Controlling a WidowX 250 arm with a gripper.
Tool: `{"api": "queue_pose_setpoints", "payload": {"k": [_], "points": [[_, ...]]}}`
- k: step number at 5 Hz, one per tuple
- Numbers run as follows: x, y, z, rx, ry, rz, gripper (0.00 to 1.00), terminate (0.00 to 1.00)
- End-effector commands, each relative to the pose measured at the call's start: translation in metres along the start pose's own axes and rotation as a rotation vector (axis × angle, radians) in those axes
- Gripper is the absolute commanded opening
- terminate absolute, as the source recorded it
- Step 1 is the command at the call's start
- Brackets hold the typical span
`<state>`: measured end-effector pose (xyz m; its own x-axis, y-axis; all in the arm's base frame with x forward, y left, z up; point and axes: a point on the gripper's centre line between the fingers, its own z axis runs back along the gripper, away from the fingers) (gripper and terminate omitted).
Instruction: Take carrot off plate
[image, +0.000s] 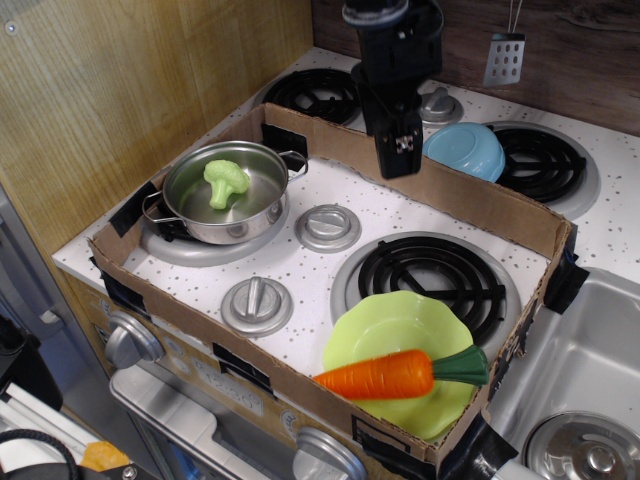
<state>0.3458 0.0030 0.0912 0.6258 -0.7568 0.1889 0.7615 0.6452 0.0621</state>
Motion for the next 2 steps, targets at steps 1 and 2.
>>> {"api": "queue_pose_setpoints", "payload": {"k": [1, 2], "points": [[0.008, -0.031, 0.038, 0.055, -0.025, -0.084, 1.00, 0.00], [0.010, -0.047, 0.044, 0.036, -0.035, -0.045, 1.00, 0.00]]}}
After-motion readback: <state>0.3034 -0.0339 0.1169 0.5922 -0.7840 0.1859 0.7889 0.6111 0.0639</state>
